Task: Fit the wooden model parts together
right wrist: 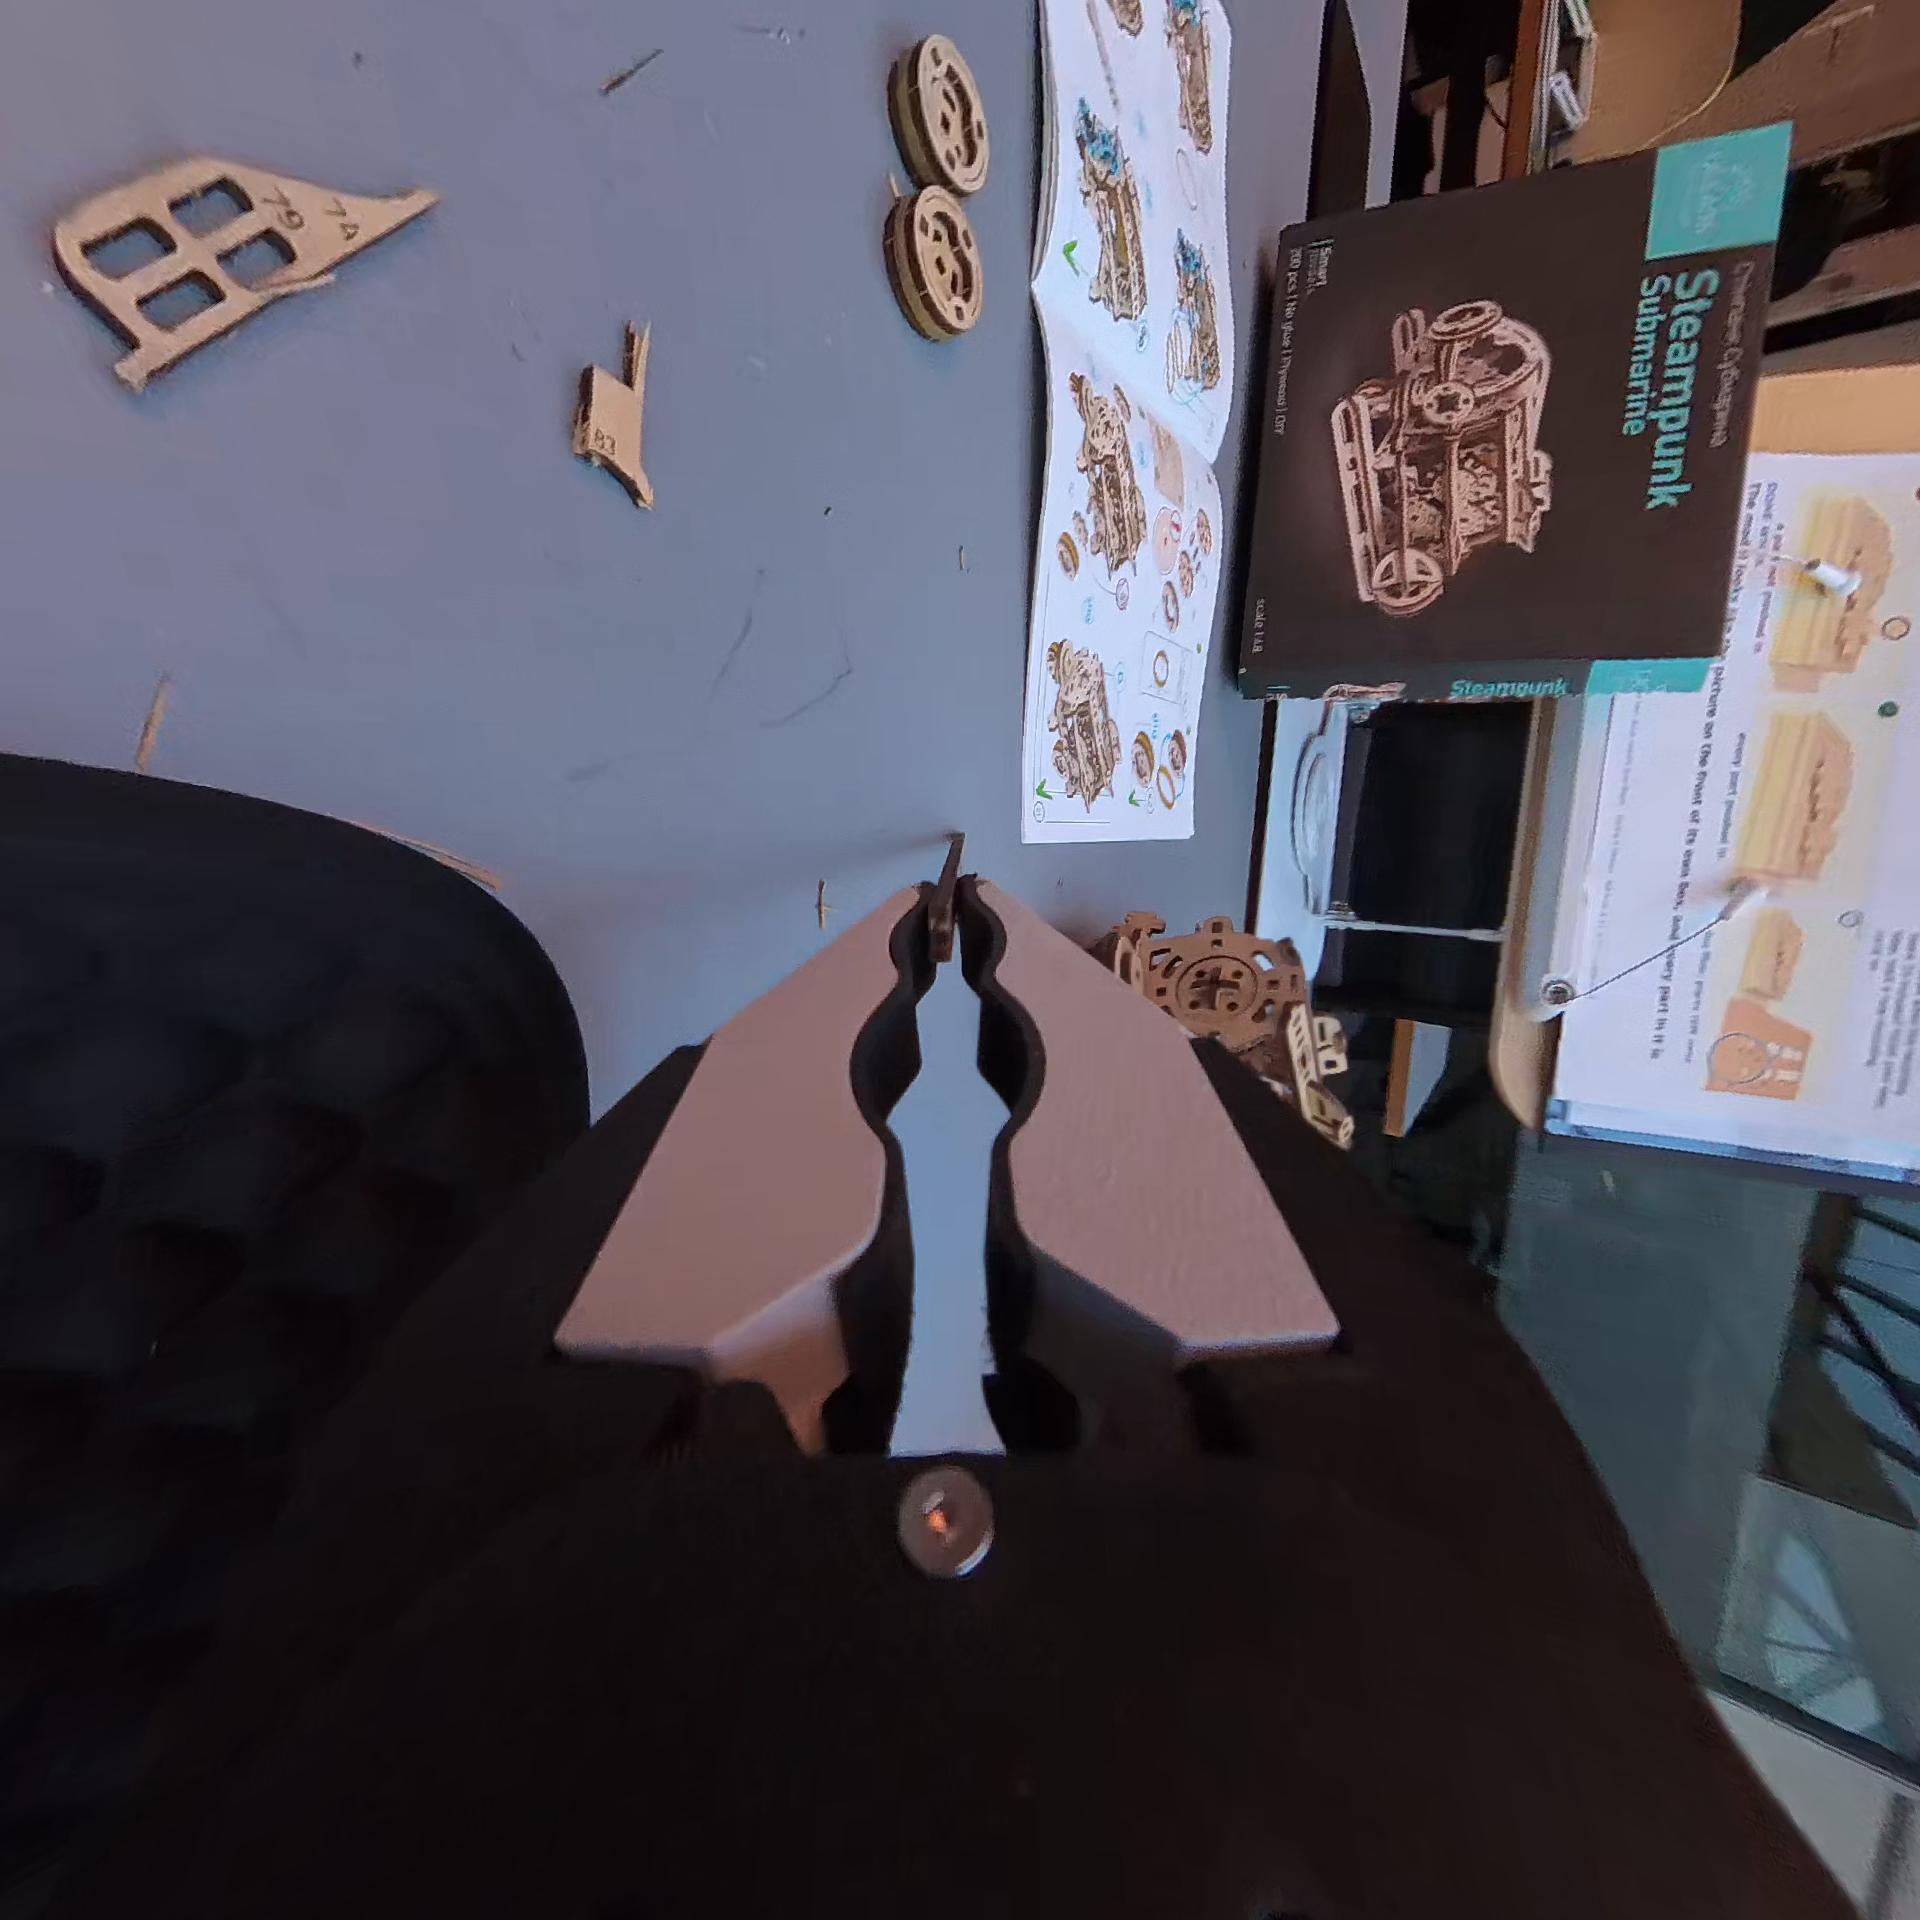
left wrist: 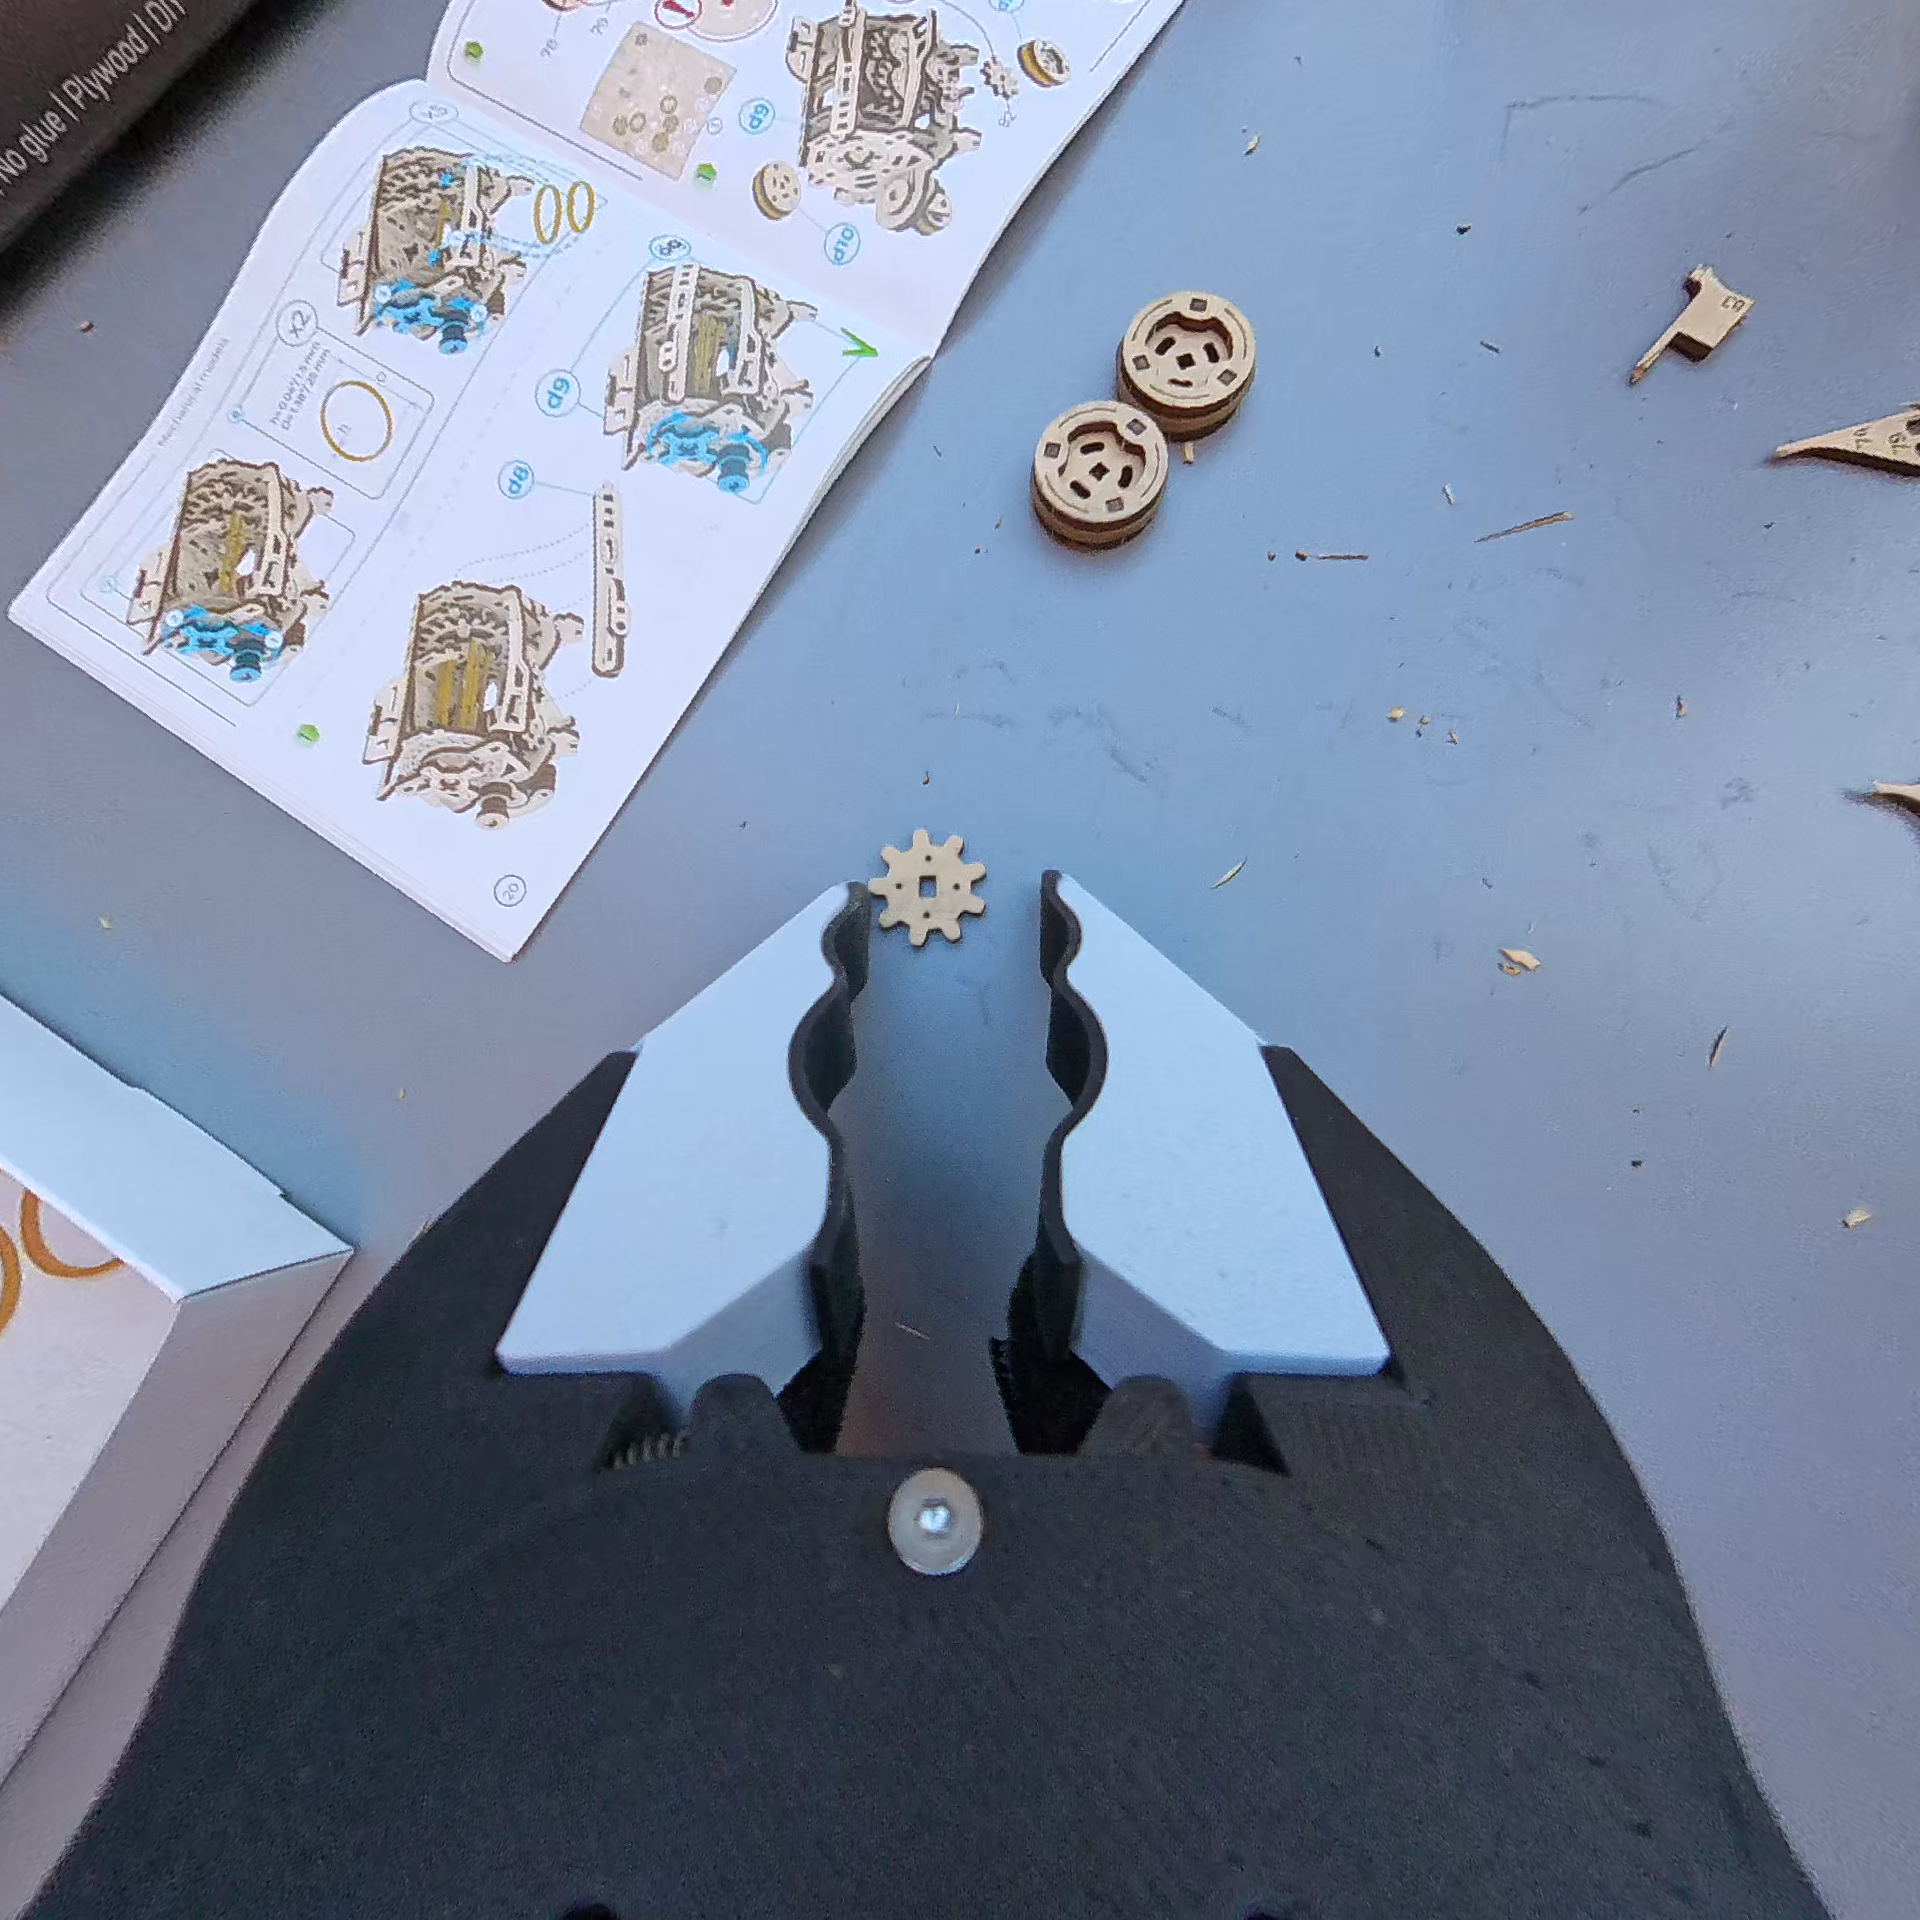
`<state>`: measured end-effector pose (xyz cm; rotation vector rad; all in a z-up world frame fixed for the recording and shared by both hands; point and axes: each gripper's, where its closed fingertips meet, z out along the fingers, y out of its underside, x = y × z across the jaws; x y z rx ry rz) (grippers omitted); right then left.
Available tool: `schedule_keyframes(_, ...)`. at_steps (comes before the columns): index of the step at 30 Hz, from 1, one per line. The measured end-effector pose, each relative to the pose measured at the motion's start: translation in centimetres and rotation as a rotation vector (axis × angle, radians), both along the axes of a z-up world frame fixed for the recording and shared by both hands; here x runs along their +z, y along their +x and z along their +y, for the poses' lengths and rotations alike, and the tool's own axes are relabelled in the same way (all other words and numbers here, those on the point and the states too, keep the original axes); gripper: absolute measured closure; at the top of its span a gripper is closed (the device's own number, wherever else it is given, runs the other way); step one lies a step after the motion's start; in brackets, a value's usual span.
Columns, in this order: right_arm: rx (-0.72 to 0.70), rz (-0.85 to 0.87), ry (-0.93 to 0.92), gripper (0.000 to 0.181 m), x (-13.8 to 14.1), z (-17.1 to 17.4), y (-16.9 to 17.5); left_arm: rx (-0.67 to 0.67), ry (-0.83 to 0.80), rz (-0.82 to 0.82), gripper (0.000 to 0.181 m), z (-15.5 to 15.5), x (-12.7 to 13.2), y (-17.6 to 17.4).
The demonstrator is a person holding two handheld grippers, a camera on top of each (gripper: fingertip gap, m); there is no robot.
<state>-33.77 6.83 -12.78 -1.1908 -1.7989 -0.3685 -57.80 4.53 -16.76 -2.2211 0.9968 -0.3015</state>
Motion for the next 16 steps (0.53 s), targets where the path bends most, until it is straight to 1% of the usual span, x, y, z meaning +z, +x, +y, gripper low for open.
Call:
schedule_keyframes(1,0.009,-0.025,0.03,0.178,-0.2,0.0,-0.3,-0.003,0.002,0.0,0.152,0.0,0.0,0.1)
schedule_keyframes(3,0.025,-0.074,0.048,0.175,-1.1,-0.3,-0.9,-0.008,0.006,0.002,0.16,0.0,0.0,0.3)
schedule_keyframes(6,0.027,-0.124,0.041,0.169,-2.2,-0.7,-1.6,-0.009,0.018,0.015,0.161,0.0,0.0,0.4)
schedule_keyframes(9,0.042,-0.137,0.035,0.164,-2.7,-1.1,-2.1,-0.004,0.025,0.023,0.161,-0.1,0.0,0.4)
schedule_keyframes(13,0.032,-0.119,0.002,0.155,-2.6,-1.4,-2.1,-0.005,0.032,0.018,0.162,-0.4,0.2,0.5)
schedule_keyframes(16,0.023,-0.117,-0.024,0.144,-2.0,-1.7,-1.4,-0.006,0.033,-0.034,0.162,-0.7,0.9,1.0)
